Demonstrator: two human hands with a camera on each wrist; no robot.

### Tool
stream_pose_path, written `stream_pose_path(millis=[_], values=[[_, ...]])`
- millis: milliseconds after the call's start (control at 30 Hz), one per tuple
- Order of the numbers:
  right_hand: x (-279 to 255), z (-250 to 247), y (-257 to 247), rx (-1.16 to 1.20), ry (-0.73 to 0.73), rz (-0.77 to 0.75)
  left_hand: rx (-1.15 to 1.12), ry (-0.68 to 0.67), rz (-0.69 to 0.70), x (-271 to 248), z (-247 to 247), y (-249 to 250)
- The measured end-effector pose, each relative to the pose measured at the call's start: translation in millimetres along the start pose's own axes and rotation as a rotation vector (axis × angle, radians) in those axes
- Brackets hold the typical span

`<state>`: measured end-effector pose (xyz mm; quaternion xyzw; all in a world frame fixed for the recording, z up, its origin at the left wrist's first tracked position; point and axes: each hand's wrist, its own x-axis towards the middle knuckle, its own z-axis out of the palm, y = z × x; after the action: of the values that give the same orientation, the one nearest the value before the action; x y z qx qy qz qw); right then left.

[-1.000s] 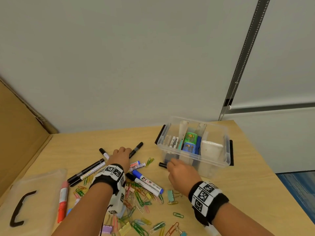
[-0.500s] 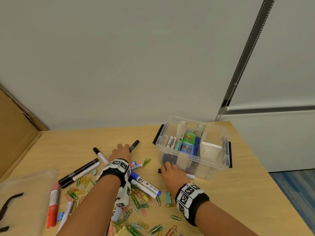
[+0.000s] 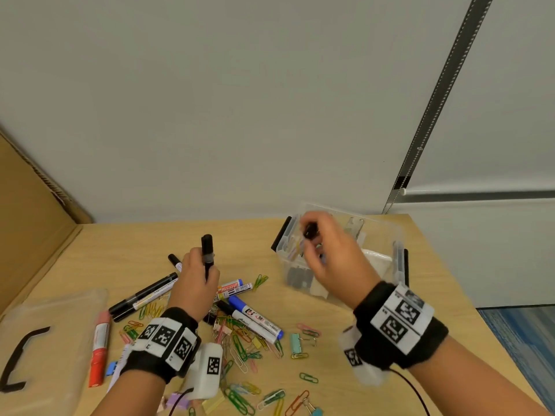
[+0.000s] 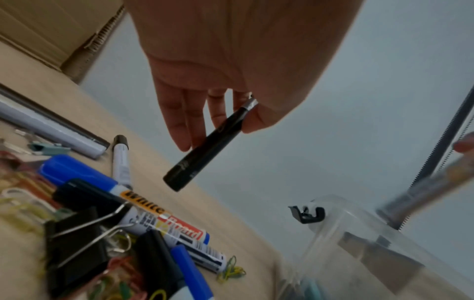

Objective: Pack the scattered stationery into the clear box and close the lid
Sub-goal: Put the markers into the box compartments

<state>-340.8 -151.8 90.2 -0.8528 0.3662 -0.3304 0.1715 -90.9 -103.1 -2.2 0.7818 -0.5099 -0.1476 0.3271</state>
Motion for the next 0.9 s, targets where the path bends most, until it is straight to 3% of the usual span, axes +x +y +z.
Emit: stream_pose_path(millis=[67,167,367,500,567,667,800,900], values=[[13.7,-11.2,8.9,-0.005,0.115,0.043,-0.045,-0.019,0.019,-7.1,-1.7,-0.3],[30.0,-6.8,28.0,-0.106,0.110,0.145,-0.025,0.003,0.074,-15.5,-3.0,3.2],[46.4,33.3,45.1,-0.302,-0.182,0.336,-0.039,-0.019,0.091,-23.7,-5.6,10.7],[46.1,45.5,38.3,-0.239,-0.450,0.399,-0.103,-0.066,0.143,-29.6,-6.1,11.4],[41.0,41.9,38.7,-0.212,-0.483,0.379,-0.133,-0.082,0.161,-33.3,-8.2,11.3],[27.1,22.4,47.8,-0.212,-0.303,0.372,-0.163,-0.098,0.220,-39.7,-13.9,13.8],[-3.3,-7.8,77.2,-0.276,0.016,0.371,-0.146,-0.090,0.404,-43.5,-19.1,28.9],[-25.1,-14.5,102.3,-0.461,0.032,0.519,-0.087,-0.154,0.513,-38.8,-16.9,53.5]])
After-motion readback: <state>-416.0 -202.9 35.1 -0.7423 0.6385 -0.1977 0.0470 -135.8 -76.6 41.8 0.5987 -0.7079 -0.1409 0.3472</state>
